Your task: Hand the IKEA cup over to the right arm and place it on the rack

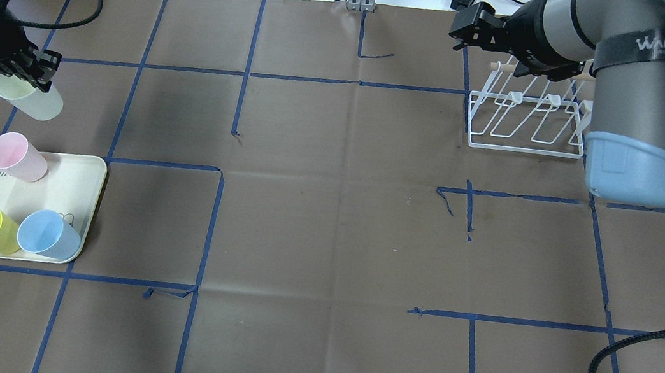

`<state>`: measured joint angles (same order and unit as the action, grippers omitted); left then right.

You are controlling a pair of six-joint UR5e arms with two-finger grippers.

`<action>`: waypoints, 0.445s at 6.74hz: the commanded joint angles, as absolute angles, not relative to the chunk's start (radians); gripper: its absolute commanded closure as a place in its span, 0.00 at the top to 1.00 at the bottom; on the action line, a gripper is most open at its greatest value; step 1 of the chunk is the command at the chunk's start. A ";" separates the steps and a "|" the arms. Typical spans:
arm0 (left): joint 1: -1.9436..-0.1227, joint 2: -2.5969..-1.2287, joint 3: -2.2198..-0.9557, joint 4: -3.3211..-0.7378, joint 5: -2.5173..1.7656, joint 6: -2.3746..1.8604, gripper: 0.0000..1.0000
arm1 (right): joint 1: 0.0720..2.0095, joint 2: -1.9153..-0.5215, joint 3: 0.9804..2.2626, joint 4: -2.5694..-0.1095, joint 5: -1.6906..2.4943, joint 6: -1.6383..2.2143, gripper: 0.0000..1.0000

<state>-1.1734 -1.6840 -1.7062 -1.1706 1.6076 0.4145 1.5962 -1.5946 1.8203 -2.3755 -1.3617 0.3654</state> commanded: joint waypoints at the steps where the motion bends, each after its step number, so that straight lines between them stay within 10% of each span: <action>1: -1.175 -1.683 -1.626 -1.247 1.512 0.434 0.00 | 1.600 -1.594 1.890 -2.538 -1.319 0.518 1.00; 3: -1.175 -1.693 -1.646 -1.104 1.284 0.541 0.00 | 1.600 -1.598 2.012 -2.701 -1.203 0.855 1.00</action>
